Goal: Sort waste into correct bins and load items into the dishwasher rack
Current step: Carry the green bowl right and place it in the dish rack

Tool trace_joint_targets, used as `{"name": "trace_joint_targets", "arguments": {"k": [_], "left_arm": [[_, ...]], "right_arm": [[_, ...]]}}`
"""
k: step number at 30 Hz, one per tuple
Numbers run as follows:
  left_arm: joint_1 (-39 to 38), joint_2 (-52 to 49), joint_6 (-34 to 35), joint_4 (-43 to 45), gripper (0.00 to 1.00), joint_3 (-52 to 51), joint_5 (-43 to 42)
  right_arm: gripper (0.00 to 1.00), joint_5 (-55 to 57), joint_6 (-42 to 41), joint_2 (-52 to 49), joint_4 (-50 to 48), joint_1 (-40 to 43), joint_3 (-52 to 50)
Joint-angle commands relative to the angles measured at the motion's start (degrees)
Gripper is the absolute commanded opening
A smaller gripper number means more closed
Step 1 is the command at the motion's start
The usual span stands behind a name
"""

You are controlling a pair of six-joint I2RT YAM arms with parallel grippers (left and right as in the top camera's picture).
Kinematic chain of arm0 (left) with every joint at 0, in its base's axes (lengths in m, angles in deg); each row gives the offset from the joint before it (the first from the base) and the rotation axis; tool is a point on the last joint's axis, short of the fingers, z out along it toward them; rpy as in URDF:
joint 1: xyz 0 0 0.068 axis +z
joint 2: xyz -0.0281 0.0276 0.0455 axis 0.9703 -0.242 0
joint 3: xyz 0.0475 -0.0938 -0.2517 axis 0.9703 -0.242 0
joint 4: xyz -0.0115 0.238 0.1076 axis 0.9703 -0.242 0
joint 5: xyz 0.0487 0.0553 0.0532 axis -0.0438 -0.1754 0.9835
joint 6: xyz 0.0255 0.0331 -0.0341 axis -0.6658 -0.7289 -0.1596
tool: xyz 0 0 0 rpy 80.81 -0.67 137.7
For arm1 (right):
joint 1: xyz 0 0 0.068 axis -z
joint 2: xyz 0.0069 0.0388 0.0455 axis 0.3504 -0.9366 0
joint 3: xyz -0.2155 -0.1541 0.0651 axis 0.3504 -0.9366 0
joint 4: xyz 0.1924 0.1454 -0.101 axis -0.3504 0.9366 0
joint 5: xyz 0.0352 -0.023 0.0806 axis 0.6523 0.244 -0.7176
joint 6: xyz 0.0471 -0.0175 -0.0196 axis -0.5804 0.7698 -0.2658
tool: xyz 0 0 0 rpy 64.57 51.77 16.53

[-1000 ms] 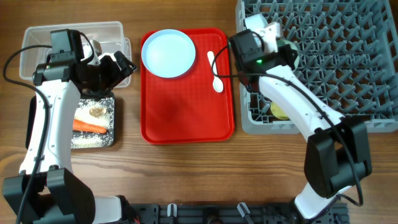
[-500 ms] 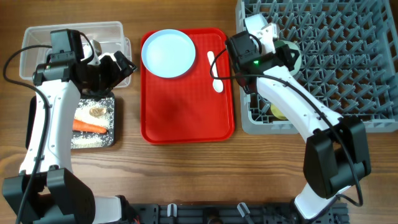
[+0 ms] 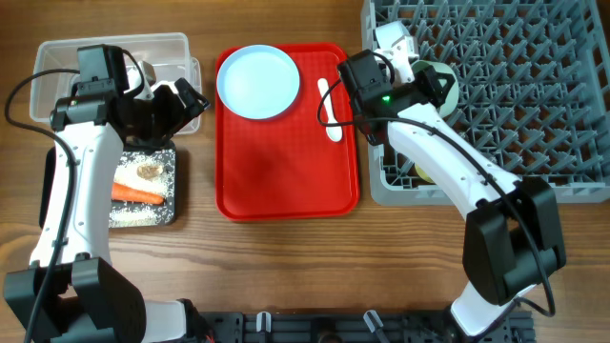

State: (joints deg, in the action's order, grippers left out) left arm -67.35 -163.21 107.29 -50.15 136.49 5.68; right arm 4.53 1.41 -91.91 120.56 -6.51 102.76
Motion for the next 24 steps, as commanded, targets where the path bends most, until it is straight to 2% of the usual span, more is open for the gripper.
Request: {"name": "trace_joint_targets", "arguments": {"k": [1,8,24], "left_arm": [[0.22,0.74,-0.09,0.09,1.0,0.37,-0.07],[0.22,0.74,-0.09,0.09,1.0,0.37,-0.07],[0.22,0.74,-0.09,0.09,1.0,0.37,-0.07]], "right_arm": [[0.04,2.03,8.66,-1.29,-3.23,0.09,-0.28],[0.04,-0.07,14.67,-1.29,-3.67,0.26,-0.52],[0.04,-1.64,14.49,-1.29,-3.1,-1.51,-3.58]]}}
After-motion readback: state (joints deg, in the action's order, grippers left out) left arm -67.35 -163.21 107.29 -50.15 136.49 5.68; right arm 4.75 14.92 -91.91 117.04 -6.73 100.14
